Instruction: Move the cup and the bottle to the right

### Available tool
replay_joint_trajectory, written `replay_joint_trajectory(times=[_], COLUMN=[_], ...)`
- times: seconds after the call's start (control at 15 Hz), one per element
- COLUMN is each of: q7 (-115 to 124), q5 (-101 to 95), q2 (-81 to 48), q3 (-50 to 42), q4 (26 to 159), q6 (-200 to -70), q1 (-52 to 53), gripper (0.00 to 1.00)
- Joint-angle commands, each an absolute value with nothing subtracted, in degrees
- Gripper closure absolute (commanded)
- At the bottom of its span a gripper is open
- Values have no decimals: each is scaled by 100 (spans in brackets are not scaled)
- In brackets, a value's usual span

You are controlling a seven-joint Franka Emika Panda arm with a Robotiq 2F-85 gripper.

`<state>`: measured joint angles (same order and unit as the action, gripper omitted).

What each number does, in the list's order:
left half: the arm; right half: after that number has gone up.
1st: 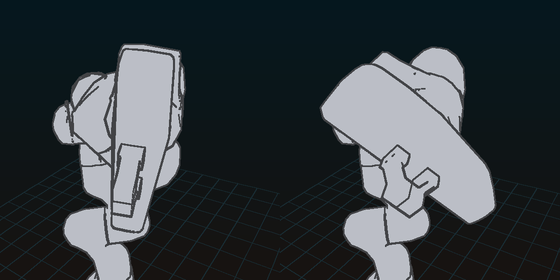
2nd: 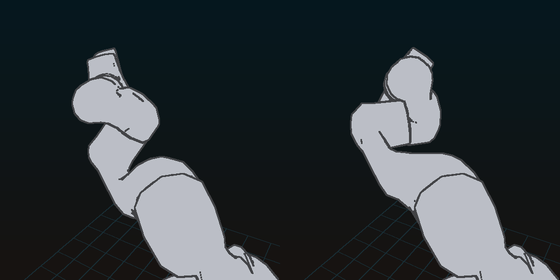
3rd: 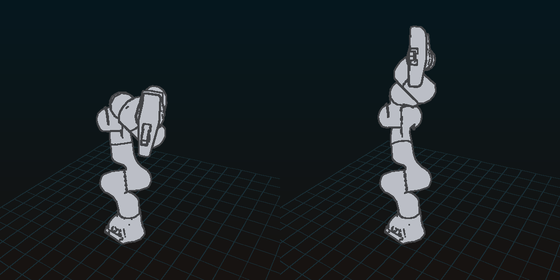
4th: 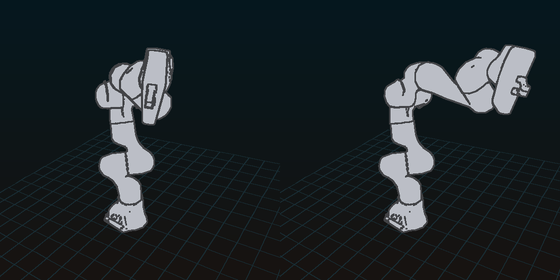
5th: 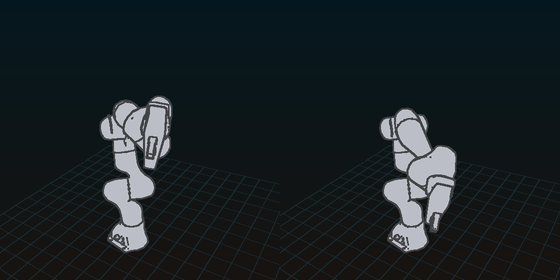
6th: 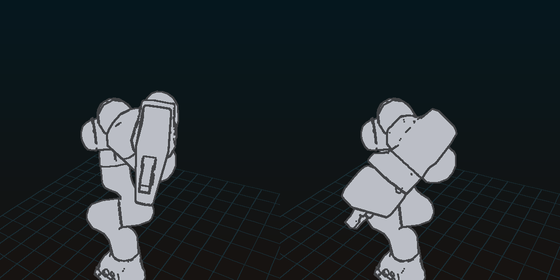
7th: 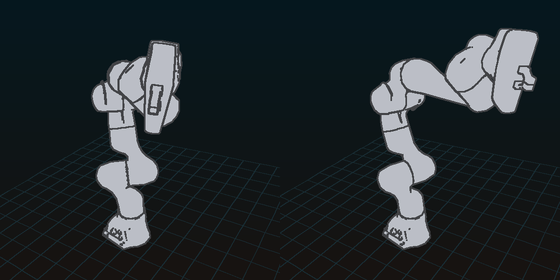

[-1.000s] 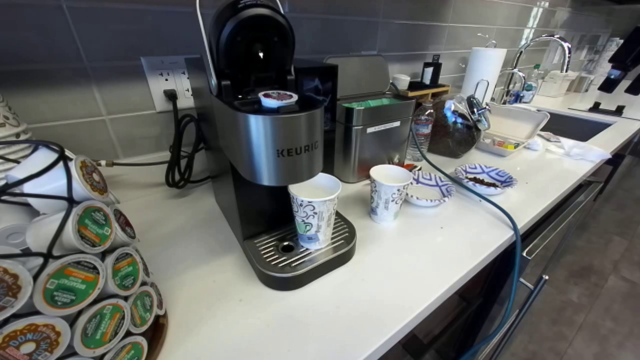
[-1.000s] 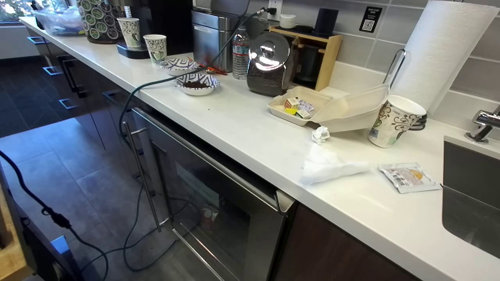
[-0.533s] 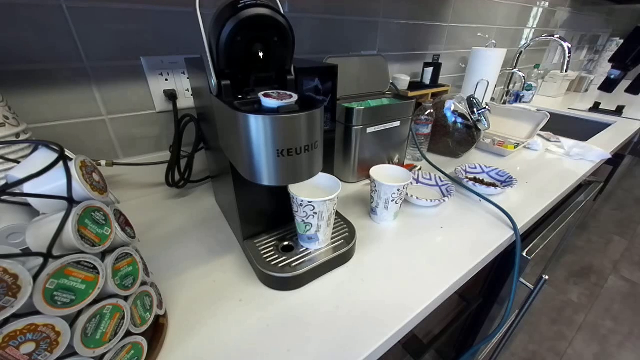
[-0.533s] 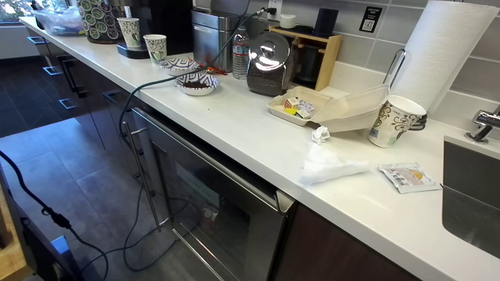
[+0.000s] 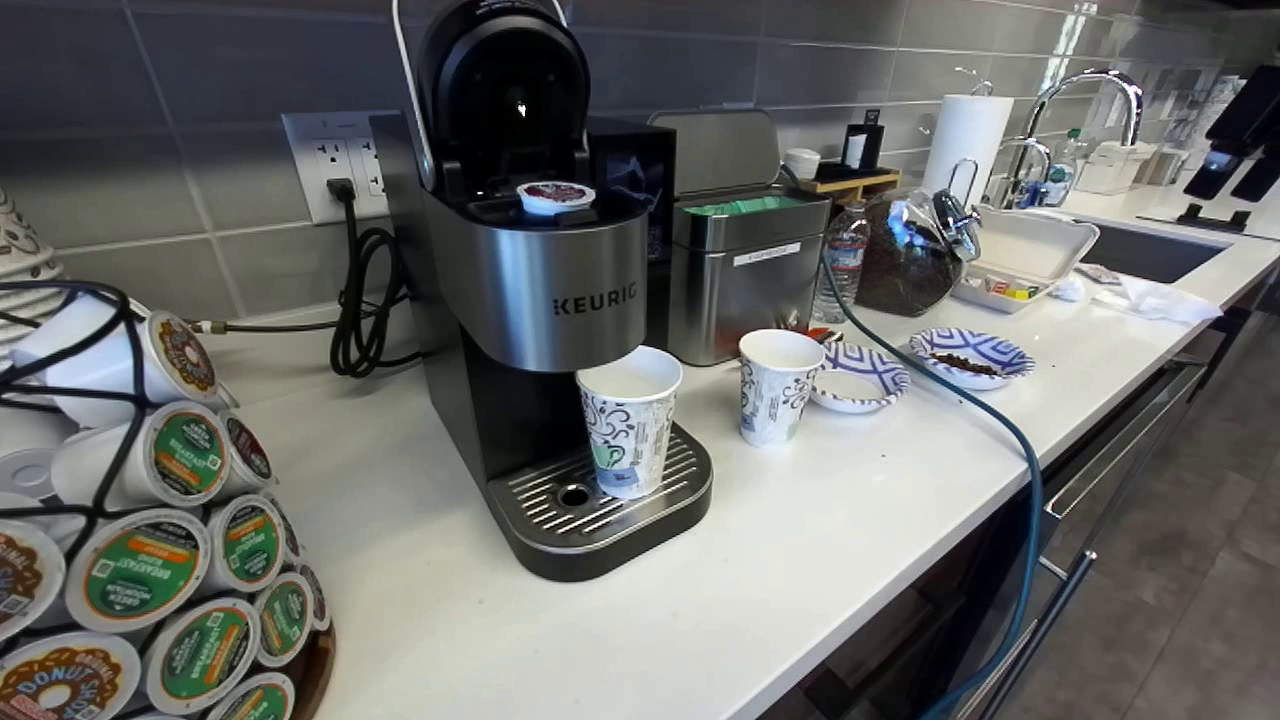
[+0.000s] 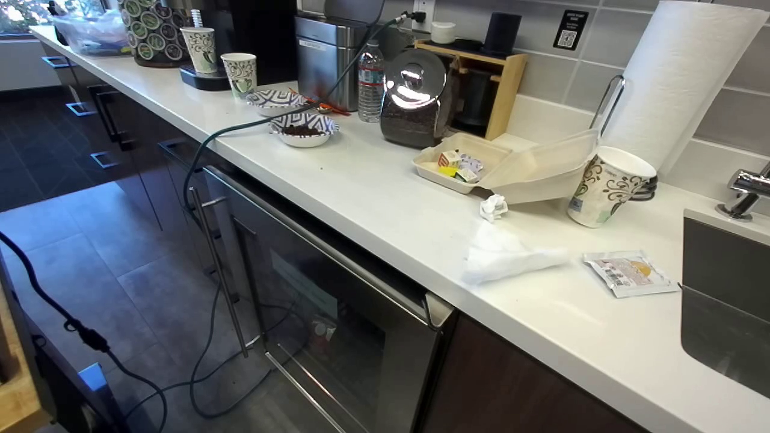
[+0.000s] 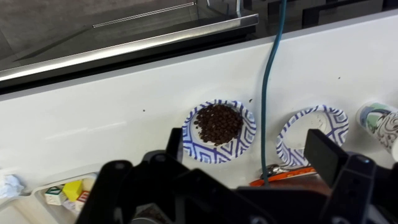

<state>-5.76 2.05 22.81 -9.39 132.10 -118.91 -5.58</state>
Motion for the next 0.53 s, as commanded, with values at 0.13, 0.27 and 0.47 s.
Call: replay_joint_trajectory(times=[0.13, 0.27, 0.47], q7=[-937, -1017, -1182], q5=[960, 1243, 1789], q2=[2088, 1830, 1292], q3=[-451, -262, -97], q4=[13873, 13934, 13834], q6=[-12784, -13318, -13812], q1=[170, 439, 829], gripper=[0, 0, 0])
